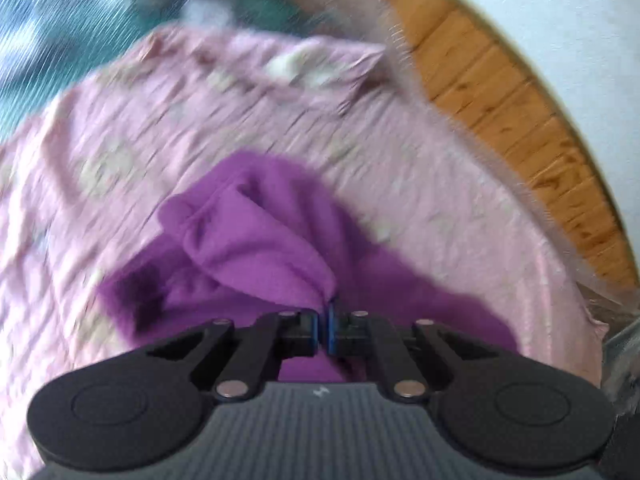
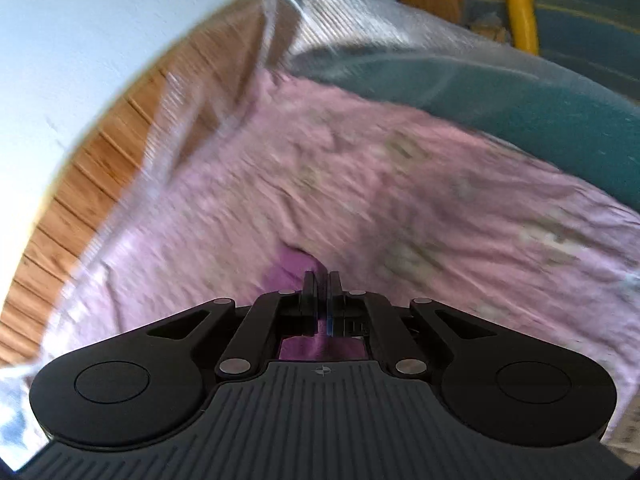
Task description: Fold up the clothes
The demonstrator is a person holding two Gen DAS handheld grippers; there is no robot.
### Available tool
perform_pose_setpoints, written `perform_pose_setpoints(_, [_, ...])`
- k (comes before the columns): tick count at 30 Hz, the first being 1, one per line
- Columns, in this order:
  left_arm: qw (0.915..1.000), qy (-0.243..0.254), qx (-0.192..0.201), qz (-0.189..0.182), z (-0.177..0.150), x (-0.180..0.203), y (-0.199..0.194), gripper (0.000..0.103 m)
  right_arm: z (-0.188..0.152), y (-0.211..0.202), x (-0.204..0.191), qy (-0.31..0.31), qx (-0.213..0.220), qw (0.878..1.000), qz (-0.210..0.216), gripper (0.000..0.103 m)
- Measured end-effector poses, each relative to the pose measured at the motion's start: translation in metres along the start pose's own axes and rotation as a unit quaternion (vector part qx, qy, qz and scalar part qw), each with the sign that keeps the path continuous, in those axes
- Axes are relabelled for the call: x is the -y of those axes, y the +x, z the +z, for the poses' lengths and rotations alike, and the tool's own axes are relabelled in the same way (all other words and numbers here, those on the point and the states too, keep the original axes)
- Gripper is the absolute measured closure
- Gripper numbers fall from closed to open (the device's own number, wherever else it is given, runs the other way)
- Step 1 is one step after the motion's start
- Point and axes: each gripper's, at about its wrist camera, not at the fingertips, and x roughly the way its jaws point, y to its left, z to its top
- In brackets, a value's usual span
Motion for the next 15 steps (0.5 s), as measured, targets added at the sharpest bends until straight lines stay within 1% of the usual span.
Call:
perform_pose_setpoints(2, [0.9998,-0.004,-0.01,0.013,-0.007,-0.01,0.003,0.098,-0.017,0.023,0.008,-0.013,-0.041,0.999,-0.024,0.102])
perform_pose_setpoints(3, [0.9997,-0.006,-0.015,0.02,-0.011,-0.016,0.005,0.098,-0.026,0.031,0.013,-0.022,-0.055,0.998,-0.038,0.103])
perform_pose_setpoints(4, [0.9998,-0.011,-0.007,0.018,-0.01,-0.017,0.002,0.098,-0.03,0.034,0.016,-0.023,-0.058,0.997,-0.041,0.103])
perform_pose_setpoints(6, [0.9997,-0.021,0.009,0.014,-0.007,-0.021,-0.003,0.098,-0.033,0.031,0.016,-0.022,-0.052,0.998,-0.038,0.102])
perform_pose_setpoints(8, [0.9992,-0.03,0.024,0.01,-0.004,-0.025,-0.009,0.098,-0.026,0.022,0.009,-0.035,-0.035,0.999,-0.021,0.102])
perform_pose_setpoints(10, [0.9994,-0.028,0.015,0.016,-0.007,-0.028,-0.004,0.098,-0.019,0.018,0.001,-0.054,-0.016,0.998,0.002,0.102])
perform_pose_setpoints(11, [0.9994,-0.027,0.01,0.02,-0.008,-0.029,-0.002,0.098,-0.017,0.018,-0.003,-0.064,-0.014,0.998,0.004,0.102])
perform_pose_setpoints(13, [0.999,-0.024,-0.012,0.035,-0.018,-0.034,0.01,0.098,-0.014,0.024,-0.001,-0.074,-0.034,0.997,-0.013,0.102])
perform_pose_setpoints(15, [0.9983,-0.032,-0.024,0.042,-0.027,-0.039,0.017,0.097,-0.02,0.04,0.003,-0.093,-0.069,0.992,-0.05,0.102])
